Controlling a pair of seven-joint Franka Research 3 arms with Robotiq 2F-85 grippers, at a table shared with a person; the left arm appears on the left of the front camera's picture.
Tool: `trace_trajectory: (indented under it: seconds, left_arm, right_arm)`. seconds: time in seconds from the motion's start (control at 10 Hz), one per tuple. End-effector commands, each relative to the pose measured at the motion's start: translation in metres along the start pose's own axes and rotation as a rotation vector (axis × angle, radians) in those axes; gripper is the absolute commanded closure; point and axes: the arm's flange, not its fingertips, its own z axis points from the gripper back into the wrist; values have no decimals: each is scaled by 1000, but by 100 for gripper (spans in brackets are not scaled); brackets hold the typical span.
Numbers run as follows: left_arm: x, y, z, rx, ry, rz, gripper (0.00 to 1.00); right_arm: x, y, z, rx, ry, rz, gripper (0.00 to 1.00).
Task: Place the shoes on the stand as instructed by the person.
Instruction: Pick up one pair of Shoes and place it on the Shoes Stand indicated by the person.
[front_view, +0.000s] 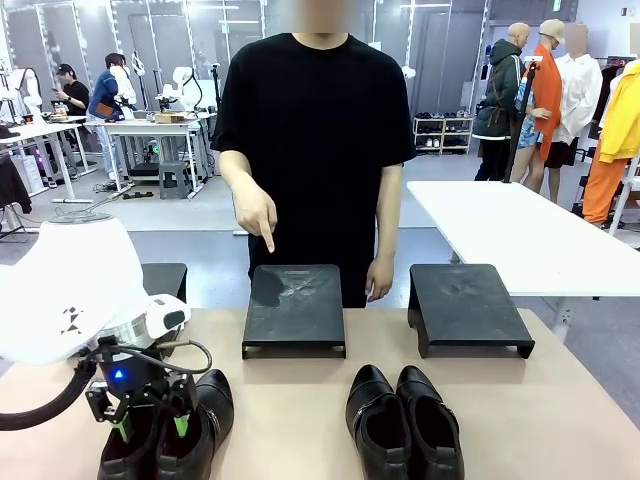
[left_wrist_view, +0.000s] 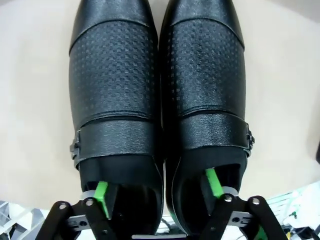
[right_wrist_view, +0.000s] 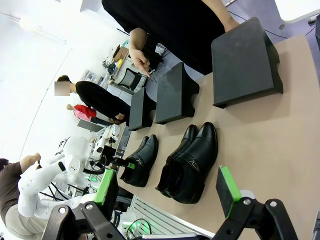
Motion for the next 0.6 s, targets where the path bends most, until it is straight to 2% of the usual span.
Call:
trace_trajectory:
  seconds: [0.0,0.1,0.3,0.4,0.5]
  left_arm:
    - [-101,51,-50,10,-32,-17,79]
    - [-103,52,-54,6,-10,-7,100]
    - [-104,51,-60,32,2,7,100]
    - [-104,50,-59,43,-7,14,96]
    - [-104,51,-60,45,-4,28,100]
  right_arm:
    - [1,0,1,13,-10,22,0]
    - [1,0,1,13,-10,22,0]
    - [1,0,1,13,-10,22,0]
    - [1,0,1,13,-10,22,0]
    - [1,0,1,13,-10,22,0]
